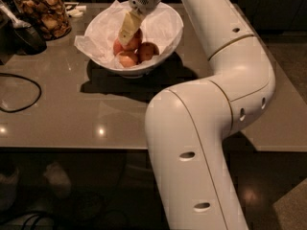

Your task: Pick apple from white bowl

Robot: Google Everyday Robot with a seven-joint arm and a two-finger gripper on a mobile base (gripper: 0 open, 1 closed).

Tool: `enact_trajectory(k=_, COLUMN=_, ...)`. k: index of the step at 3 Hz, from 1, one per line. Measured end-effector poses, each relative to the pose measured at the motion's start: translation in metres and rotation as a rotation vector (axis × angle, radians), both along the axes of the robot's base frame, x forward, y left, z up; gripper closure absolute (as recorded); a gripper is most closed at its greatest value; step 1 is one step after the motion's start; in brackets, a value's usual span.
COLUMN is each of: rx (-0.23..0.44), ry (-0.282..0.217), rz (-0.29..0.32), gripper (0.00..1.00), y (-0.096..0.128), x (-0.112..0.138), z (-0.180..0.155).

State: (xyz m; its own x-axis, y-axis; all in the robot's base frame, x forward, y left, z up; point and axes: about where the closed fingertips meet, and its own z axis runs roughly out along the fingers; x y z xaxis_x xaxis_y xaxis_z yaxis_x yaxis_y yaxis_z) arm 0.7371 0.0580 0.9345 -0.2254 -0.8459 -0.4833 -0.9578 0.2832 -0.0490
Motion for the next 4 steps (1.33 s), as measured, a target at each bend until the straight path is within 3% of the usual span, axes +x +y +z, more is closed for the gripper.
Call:
enact_trajectory(k=1, rx=0.004, ry=0.006, rz=-0.004, gripper=0.41, y=-0.0008, x=0.0027, z=-0.0039)
enact_trajectory(k=4, rx=0.02, ry=0.004, rz=0.012, gripper=1.0, y=0.0004, x=0.0038, z=-0.0052)
